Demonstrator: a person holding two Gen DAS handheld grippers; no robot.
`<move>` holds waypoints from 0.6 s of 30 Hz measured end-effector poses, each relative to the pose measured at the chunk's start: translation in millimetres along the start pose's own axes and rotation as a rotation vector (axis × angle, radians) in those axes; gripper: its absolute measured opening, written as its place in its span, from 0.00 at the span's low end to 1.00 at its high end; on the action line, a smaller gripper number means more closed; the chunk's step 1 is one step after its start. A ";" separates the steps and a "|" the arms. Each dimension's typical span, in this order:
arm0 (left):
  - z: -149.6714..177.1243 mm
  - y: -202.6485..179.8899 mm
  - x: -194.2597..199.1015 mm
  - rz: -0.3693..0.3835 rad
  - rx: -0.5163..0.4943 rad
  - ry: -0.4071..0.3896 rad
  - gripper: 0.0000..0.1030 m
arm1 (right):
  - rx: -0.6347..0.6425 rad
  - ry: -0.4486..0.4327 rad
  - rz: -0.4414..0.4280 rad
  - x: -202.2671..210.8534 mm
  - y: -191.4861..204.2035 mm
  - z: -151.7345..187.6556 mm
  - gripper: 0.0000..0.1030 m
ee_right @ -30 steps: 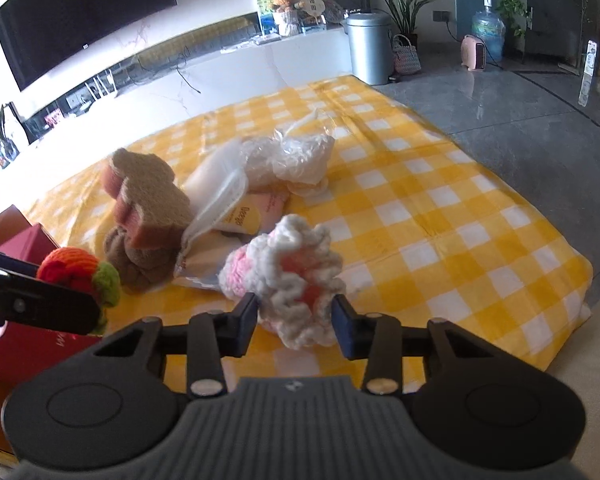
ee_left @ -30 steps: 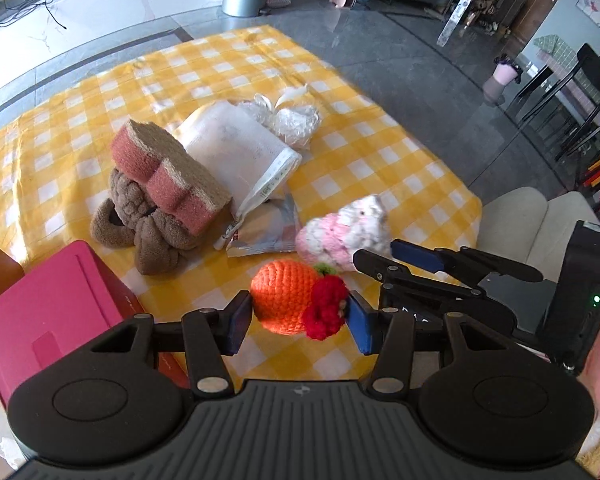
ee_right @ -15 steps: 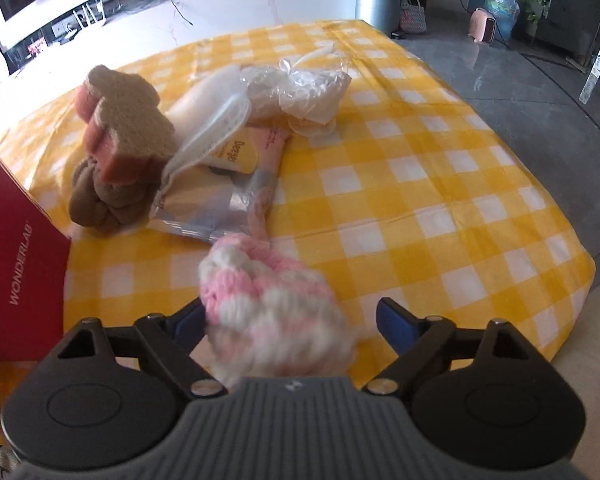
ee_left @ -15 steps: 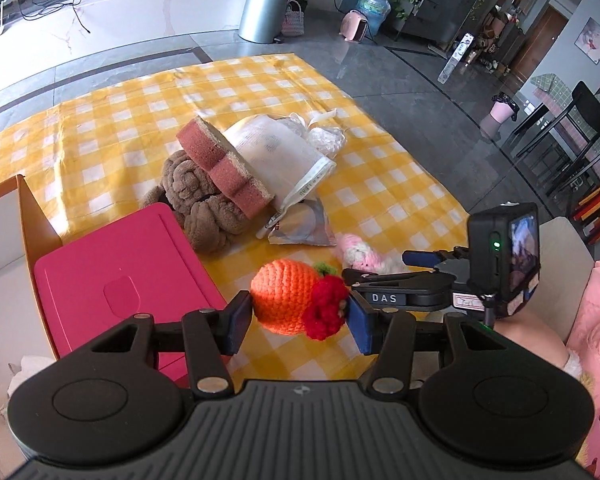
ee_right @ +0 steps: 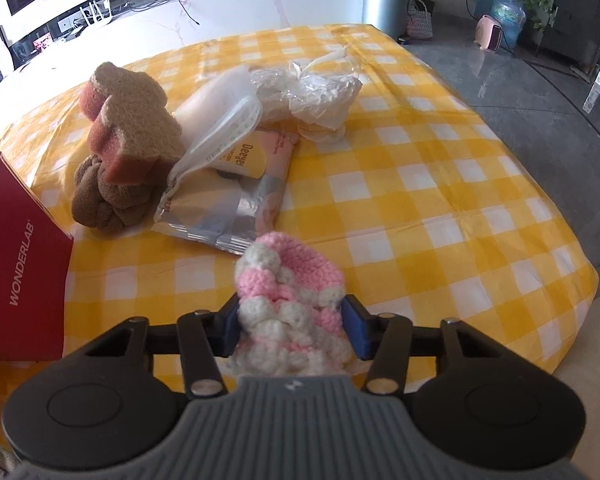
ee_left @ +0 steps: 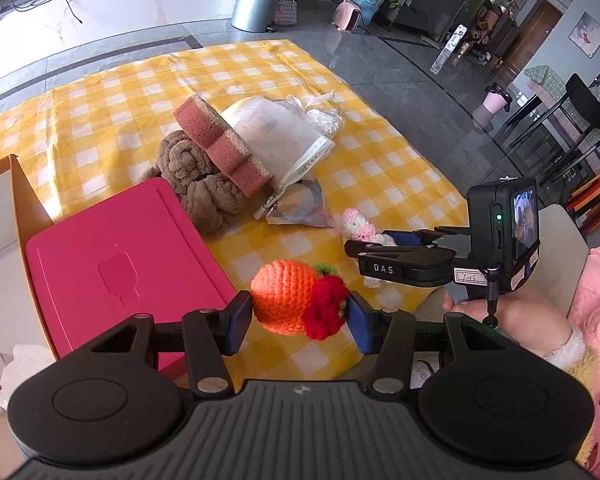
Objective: Organize soft objects
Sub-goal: 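Carry the pink hat and orange fruit over the white box with both tools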
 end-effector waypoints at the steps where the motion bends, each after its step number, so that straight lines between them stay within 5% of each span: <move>1: -0.3 0.7 2.3 0.003 0.003 -0.007 0.56 | -0.001 -0.011 -0.007 2.6 0.2 0.0 0.43; 4: 1.4 2.6 14.7 0.022 0.016 -0.033 0.56 | -0.031 -0.066 -0.077 16.4 -0.4 -2.0 0.28; 10: 15.4 7.8 44.9 0.040 0.042 -0.081 0.56 | -0.121 -0.118 -0.156 25.8 -13.6 -2.7 0.27; 18: 46.1 37.8 100.8 0.038 0.143 -0.230 0.56 | -0.153 -0.328 -0.430 91.6 2.9 -0.2 0.27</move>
Point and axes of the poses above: each gripper's, at about its wrist camera, not at the fingertips, and x roughly against the way its jaws point, y to its left, z to its underside, the point moved 5 cm from there along -x, roughly the way its jaws point, and after that the axes turned 8 degrees about y, right-handed, at the moved point
